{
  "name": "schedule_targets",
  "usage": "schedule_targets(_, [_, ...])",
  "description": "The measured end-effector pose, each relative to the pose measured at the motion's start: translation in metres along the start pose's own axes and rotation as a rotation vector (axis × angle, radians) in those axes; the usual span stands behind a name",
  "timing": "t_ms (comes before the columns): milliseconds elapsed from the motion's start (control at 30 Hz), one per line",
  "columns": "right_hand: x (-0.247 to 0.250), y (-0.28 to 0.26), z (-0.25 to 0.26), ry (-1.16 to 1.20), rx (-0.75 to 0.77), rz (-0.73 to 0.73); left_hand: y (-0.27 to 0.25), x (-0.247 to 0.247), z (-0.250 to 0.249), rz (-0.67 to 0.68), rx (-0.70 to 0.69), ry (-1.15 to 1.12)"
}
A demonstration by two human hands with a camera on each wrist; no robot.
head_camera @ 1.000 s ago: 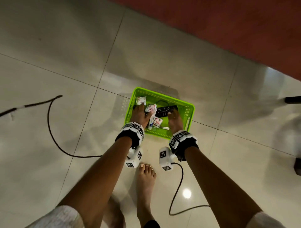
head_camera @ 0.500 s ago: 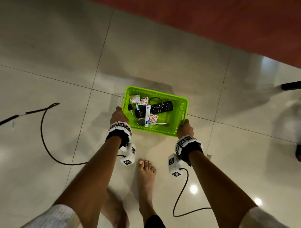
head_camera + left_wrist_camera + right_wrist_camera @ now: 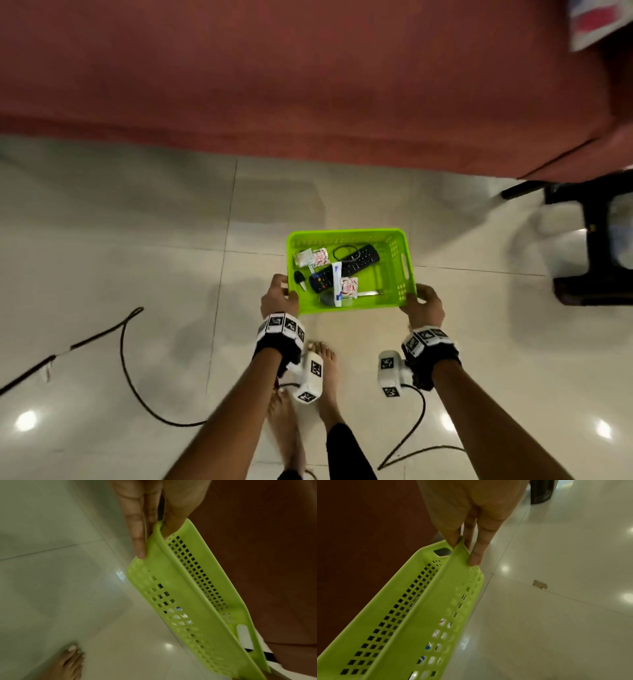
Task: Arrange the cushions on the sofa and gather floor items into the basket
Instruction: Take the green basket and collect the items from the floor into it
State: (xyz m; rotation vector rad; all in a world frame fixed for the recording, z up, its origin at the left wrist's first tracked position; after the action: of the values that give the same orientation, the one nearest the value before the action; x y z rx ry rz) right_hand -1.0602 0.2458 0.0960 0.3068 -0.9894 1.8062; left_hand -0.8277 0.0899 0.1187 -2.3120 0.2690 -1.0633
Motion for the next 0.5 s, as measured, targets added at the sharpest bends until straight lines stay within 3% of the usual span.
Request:
schedule_targets(267, [0.22,-0.101,0.106,0.081,0.035,-0.024,-0.185,0.115,-0.133,0.061,-0.148,-0.052])
schedule_targets(500, [0.361,-0.103,0.129,-0.071,-0.029,-0.055,-0.293,0.114,-0.241,0.139,-0.322,0.0])
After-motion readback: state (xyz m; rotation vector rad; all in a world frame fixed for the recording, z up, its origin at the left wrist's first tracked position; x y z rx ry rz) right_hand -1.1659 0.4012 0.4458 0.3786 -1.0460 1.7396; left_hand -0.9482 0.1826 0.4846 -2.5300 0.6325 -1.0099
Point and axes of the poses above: each hand's wrist, its own y-axis towards the middle knuckle, its own x-axis out of the back of the hand, z = x × y, the point moved 3 cm from there along y, towards the middle knuckle, and after that the axes turned 4 degrees about -z, right-handed, at the moved point
